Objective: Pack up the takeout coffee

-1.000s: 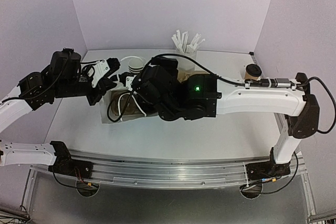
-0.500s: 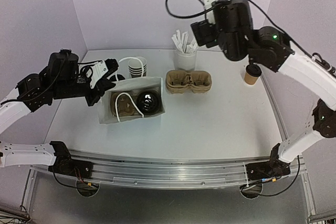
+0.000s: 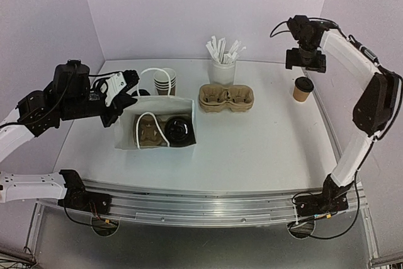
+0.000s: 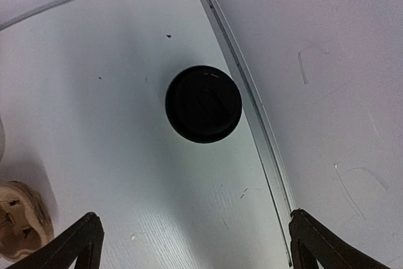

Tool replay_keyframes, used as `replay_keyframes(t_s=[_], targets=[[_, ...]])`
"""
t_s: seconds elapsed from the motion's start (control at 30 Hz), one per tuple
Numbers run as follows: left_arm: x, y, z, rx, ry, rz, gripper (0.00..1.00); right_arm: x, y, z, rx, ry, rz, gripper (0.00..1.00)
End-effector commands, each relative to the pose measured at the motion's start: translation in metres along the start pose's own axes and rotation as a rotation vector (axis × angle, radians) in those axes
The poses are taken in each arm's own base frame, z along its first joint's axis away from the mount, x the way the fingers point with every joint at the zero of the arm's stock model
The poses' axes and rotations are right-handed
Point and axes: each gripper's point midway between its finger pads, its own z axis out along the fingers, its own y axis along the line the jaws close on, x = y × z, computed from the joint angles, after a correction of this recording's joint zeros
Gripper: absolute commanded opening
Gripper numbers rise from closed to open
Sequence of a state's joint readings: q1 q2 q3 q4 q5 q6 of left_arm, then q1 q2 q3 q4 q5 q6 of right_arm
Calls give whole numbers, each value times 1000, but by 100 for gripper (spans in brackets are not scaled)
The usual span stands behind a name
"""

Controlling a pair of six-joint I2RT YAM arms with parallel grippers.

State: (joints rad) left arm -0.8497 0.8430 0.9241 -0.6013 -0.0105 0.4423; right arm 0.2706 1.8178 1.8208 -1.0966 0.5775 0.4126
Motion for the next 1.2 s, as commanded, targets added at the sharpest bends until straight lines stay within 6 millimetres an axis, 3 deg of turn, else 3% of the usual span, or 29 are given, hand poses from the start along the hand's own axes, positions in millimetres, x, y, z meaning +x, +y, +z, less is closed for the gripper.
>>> replay_keyframes(t_s=[0.0, 0.1, 0.37, 0.43, 0.53, 1.17], targets=[[-13, 7, -2, -19, -34, -15, 0, 2, -13, 36, -77, 172, 53, 98], [-12, 7, 1, -16, -14, -22, 0, -3, -15, 67, -119, 235, 66, 98], [-17, 8, 6, -8, -13, -9, 0, -19, -7, 110, -182, 276, 63, 96], [-17, 10, 7, -16, -14, -5, 0, -27, -24, 124, -165, 274, 91, 96], [-18, 12, 6, -31, -21, -4, 0, -33, -31, 134, -142, 267, 54, 94], [-23, 17, 5, -51, -35, 9, 0, -13, -11, 150, -224, 354, 3, 89]])
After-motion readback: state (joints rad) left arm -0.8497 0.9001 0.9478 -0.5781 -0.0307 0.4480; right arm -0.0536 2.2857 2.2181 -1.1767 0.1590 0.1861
